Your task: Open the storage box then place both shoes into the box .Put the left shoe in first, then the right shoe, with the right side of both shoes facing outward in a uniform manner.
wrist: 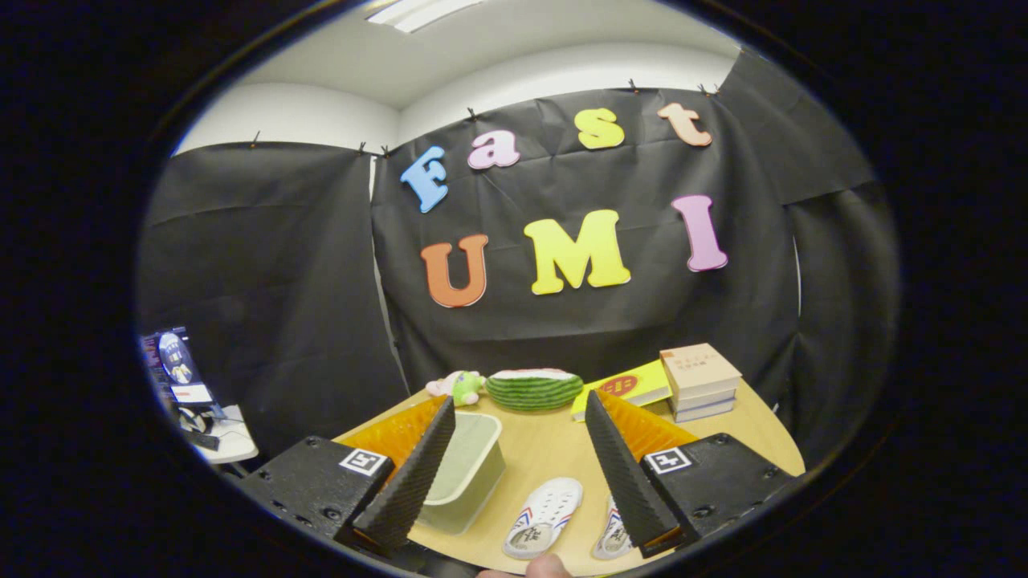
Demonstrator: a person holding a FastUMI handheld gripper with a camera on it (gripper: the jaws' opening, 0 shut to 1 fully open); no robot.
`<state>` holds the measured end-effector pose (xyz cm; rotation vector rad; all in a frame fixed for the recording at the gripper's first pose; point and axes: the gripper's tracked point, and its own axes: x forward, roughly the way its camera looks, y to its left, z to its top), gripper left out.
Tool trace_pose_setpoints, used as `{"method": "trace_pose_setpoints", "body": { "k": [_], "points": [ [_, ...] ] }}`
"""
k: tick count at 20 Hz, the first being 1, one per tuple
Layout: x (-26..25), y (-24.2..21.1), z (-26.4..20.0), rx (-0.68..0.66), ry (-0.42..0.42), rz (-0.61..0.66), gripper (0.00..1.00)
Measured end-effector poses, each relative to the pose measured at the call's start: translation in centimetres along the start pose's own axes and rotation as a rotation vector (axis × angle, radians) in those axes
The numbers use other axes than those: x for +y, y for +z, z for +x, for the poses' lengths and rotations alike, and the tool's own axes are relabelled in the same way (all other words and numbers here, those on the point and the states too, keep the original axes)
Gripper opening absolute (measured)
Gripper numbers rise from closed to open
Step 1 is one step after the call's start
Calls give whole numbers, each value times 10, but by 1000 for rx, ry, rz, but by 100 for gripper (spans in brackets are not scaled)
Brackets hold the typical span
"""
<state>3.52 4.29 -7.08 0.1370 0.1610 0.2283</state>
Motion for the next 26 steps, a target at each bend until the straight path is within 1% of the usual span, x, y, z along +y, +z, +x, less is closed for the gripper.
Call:
{"method": "trace_pose_setpoints", "body": {
  "k": [6,8,12,19,21,23,26],
  "points": [
    [18,-46,26,115,109,87,100],
    [25,-68,36,171,152,131,100],
    [34,-108,55,269,207,222,100],
    [45,-168,87,409,243,314,99],
    [47,-177,92,433,251,332,97],
    [50,-186,99,454,267,361,91],
    [58,-193,105,476,303,441,85]
  ]
}}
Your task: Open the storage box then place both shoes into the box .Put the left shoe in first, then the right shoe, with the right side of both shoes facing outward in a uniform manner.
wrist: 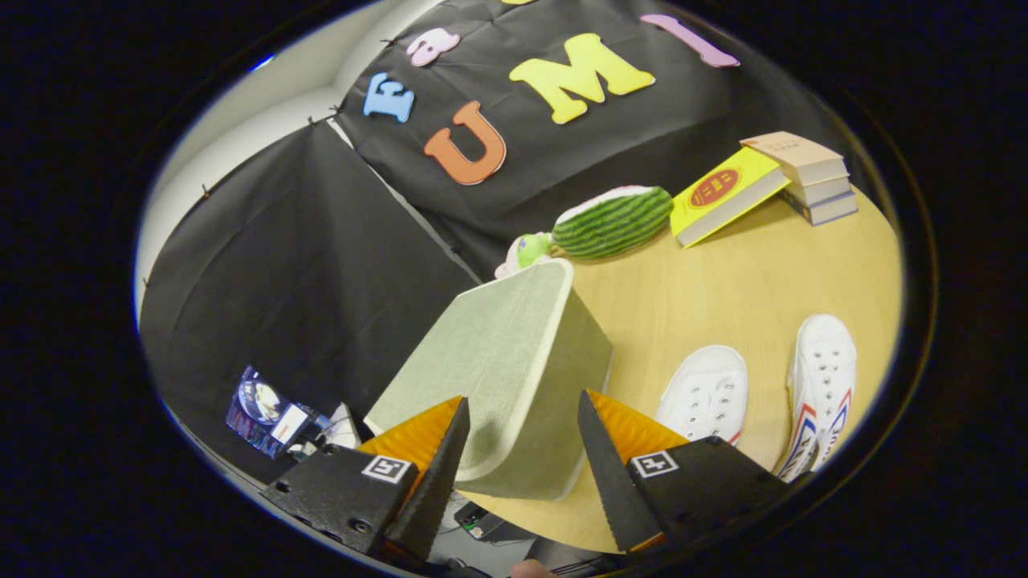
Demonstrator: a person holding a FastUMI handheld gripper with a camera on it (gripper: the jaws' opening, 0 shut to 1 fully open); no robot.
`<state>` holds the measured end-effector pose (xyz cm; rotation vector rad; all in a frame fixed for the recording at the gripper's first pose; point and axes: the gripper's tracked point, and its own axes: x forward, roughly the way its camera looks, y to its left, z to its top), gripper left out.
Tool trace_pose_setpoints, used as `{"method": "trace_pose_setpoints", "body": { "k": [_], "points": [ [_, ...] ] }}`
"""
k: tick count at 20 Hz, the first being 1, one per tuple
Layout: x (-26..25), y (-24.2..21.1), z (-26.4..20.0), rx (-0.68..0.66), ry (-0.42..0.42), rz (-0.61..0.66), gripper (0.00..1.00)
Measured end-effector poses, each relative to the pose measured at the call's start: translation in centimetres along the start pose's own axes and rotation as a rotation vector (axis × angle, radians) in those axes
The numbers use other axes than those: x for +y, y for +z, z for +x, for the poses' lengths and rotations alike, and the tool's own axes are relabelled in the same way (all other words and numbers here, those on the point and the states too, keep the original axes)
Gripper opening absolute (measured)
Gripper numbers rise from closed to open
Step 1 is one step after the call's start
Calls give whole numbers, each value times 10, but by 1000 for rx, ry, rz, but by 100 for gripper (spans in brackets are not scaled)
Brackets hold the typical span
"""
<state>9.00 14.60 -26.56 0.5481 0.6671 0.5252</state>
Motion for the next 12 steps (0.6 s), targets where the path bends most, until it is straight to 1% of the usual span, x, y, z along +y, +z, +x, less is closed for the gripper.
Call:
{"method": "trace_pose_setpoints", "body": {
  "k": [3,5,7,9,10,12],
  "points": [
    [2,-7,10,37,52,89,82],
    [9,-11,15,64,92,137,77],
    [18,-9,17,76,136,194,55],
    [22,-4,17,77,155,247,35],
    [25,-1,16,73,169,270,21],
    [28,-2,13,78,182,303,7]
  ]
}}
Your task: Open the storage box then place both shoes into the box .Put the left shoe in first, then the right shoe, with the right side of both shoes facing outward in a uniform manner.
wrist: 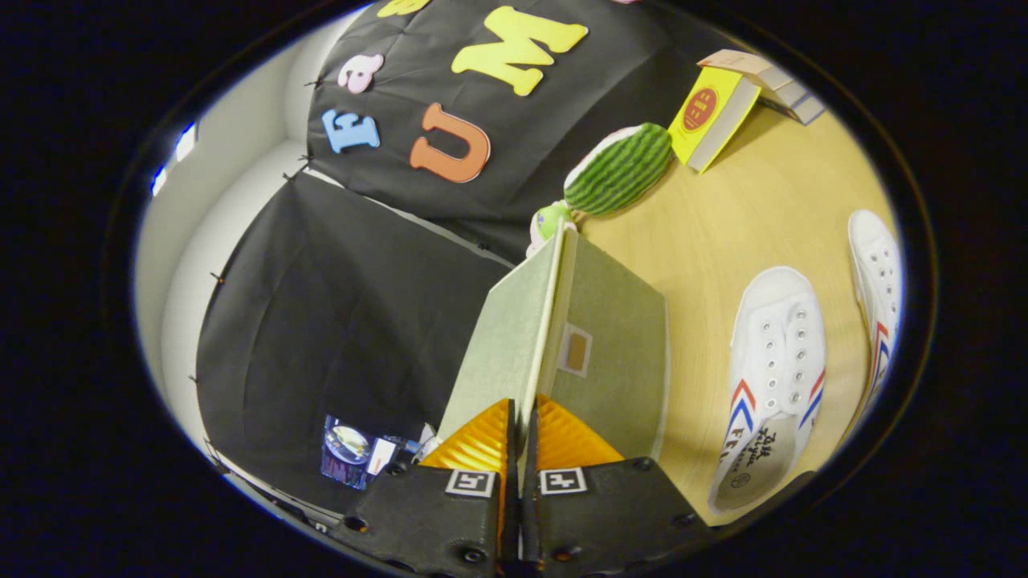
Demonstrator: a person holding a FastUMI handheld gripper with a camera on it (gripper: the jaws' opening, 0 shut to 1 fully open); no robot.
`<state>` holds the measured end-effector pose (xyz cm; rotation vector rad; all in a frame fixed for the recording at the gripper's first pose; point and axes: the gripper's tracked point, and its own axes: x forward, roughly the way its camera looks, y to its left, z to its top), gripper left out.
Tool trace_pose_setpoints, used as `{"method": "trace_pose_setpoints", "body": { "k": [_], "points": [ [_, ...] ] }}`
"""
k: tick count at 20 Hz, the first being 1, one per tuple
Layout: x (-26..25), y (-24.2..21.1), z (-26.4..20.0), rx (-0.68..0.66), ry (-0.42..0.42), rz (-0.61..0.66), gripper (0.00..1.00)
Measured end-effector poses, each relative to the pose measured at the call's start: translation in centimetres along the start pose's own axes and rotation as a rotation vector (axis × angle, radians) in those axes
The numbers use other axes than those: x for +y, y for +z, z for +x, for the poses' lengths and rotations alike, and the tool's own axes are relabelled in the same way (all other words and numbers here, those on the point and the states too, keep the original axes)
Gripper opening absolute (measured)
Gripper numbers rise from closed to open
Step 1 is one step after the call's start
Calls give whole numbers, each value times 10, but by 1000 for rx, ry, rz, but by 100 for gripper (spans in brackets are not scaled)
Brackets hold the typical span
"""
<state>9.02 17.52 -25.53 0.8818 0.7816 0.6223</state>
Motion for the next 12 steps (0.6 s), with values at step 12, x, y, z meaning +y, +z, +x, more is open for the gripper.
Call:
{"method": "trace_pose_setpoints", "body": {
  "k": [12],
  "points": [
    [150,8,13,-33,90,-306,6]
  ]
}}
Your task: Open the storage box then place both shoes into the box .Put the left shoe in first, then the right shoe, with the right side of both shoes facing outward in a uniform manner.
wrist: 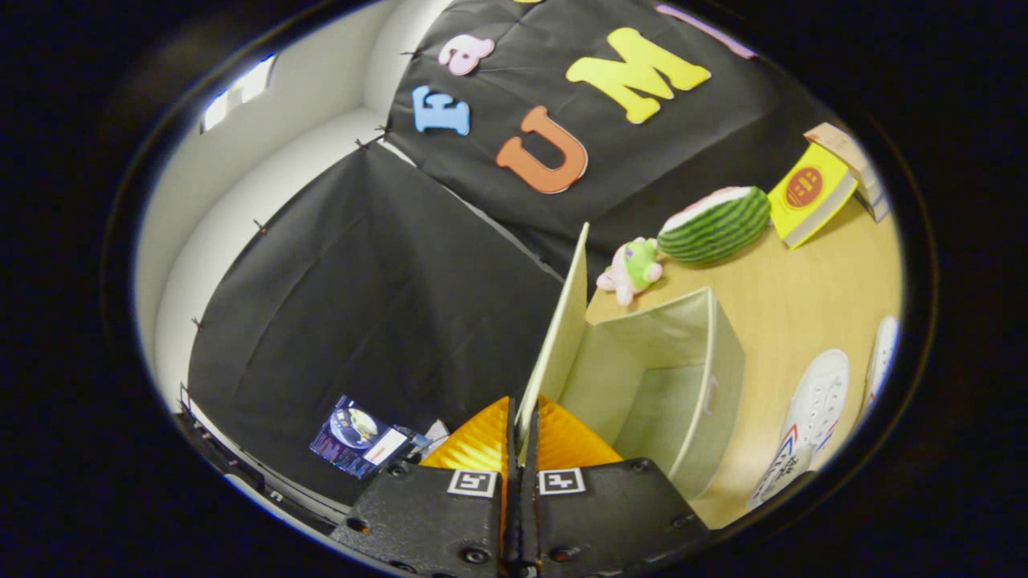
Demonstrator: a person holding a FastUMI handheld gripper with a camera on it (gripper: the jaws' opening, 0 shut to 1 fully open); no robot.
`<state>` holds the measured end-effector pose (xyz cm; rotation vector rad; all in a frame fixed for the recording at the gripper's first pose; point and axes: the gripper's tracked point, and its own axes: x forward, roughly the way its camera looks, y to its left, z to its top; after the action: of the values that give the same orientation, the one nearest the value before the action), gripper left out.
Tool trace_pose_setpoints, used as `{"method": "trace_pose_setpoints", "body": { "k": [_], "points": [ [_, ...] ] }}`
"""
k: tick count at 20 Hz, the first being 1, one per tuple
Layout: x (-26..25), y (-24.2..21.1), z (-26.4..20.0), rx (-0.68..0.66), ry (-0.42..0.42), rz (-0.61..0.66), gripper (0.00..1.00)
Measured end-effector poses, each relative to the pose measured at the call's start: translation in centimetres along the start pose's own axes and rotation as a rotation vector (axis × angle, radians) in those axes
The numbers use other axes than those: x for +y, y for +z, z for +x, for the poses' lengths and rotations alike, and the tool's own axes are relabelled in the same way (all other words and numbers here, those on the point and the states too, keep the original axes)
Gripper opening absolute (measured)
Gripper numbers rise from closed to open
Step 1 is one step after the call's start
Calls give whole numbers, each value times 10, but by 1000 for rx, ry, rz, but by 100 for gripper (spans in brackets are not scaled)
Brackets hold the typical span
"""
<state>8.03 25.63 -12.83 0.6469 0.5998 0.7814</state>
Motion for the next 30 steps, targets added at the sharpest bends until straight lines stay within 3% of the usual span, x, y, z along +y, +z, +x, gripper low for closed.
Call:
{"method": "trace_pose_setpoints", "body": {
  "k": [7,12,16,19,25,30],
  "points": [
    [84,-20,67,83,19,-250,8],
    [105,-25,97,84,-14,-427,26],
    [117,-11,101,-15,-42,-562,66],
    [113,-8,94,-39,-71,-589,98],
    [57,30,43,-121,-266,-683,98],
    [2,48,-28,-83,-426,-687,99]
  ]
}}
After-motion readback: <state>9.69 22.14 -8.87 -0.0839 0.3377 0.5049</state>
